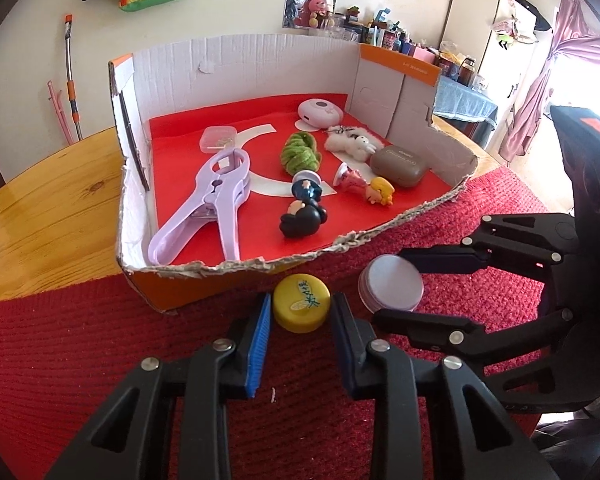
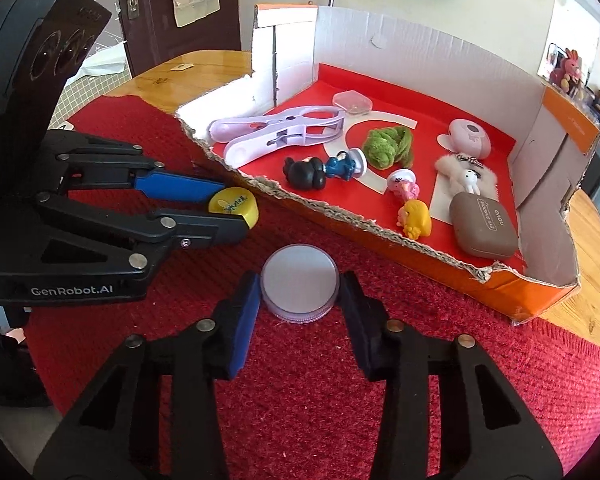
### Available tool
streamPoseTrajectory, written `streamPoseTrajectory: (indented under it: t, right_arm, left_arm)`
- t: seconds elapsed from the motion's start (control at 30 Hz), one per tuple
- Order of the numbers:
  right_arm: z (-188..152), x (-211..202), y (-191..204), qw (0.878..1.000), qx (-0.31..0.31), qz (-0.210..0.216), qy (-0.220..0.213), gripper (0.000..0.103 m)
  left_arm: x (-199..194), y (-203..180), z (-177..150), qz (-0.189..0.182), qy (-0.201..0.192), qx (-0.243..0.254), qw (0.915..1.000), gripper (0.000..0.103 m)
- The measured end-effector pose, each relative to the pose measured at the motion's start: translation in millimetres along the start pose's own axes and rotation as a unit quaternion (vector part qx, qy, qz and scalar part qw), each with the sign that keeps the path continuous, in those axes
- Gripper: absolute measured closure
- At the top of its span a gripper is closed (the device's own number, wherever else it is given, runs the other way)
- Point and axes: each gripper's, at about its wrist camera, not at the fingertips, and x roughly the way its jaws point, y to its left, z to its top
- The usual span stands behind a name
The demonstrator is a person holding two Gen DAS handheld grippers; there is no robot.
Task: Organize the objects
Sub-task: 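Grasp the yellow lid with the left tool while the right tool grasps the white round container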
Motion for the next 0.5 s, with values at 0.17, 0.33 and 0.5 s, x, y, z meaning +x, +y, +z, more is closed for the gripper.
streamPoseTrajectory:
  t: [0.17, 0.33, 0.5]
  right_arm:
    - [-1.2, -4.6, -2.0, 1.0, 0.012, 0.012, -0.002, 0.064]
    - [-2.0, -18.6, -0.5, 0.999, 0.019, 0.027, -0.014, 0.064]
    - [-1.5, -32.3, -4.4, 0.999, 0.029, 0.031, -0.025, 0.064]
  left_arm:
    - [-4.8, -0.8, -1.4, -0.005, -0.004, -0.005, 1.0, 0.072]
    - [-18.5, -3.2, 0.3, -0.01, -0.02, -0.003, 0.9997, 0.072]
    - [-20.5, -0.4, 0.6, -0.009, -0.02, -0.009, 0.9997, 0.072]
